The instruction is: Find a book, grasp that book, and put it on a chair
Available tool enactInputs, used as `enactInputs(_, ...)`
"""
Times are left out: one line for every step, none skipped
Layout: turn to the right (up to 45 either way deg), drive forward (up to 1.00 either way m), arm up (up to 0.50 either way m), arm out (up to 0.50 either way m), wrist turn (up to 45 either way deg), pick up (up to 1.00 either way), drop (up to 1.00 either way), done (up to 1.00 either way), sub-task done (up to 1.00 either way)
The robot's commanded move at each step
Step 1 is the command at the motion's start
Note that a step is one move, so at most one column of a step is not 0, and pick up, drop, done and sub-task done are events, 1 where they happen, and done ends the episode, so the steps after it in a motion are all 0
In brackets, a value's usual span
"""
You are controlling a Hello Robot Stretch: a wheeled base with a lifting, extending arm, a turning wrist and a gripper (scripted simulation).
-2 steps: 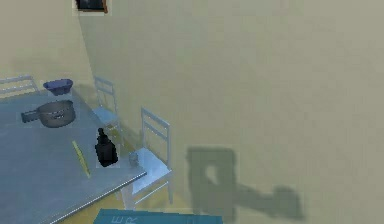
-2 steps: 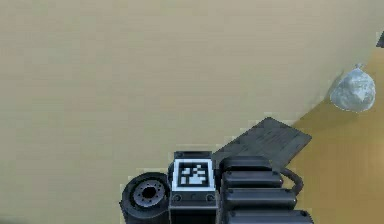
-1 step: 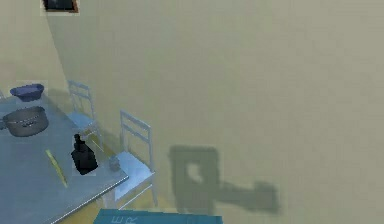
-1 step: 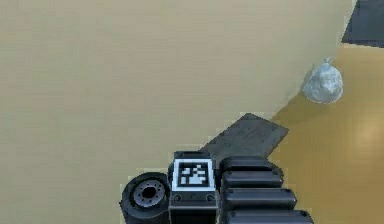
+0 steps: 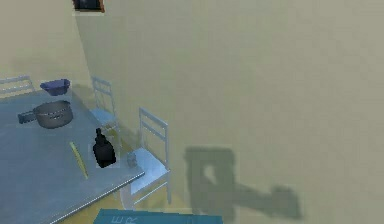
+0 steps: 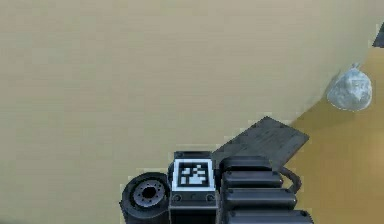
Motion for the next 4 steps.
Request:
enactInputs(-45.0, 0.0, 0.0, 0.0, 0.0, 0.0, 0.0, 0.0, 0.0)
enactInputs(-45.0, 0.0, 0.0, 0.0, 0.0, 0.0, 0.0, 0.0, 0.0)
enactInputs(-15.0, 0.0, 0.0, 0.0, 0.0, 0.0, 0.0, 0.0, 0.0)
enactInputs(-3.0, 0.0, 0.0, 0.0, 0.0, 0.0, 0.0, 0.0, 0.0)
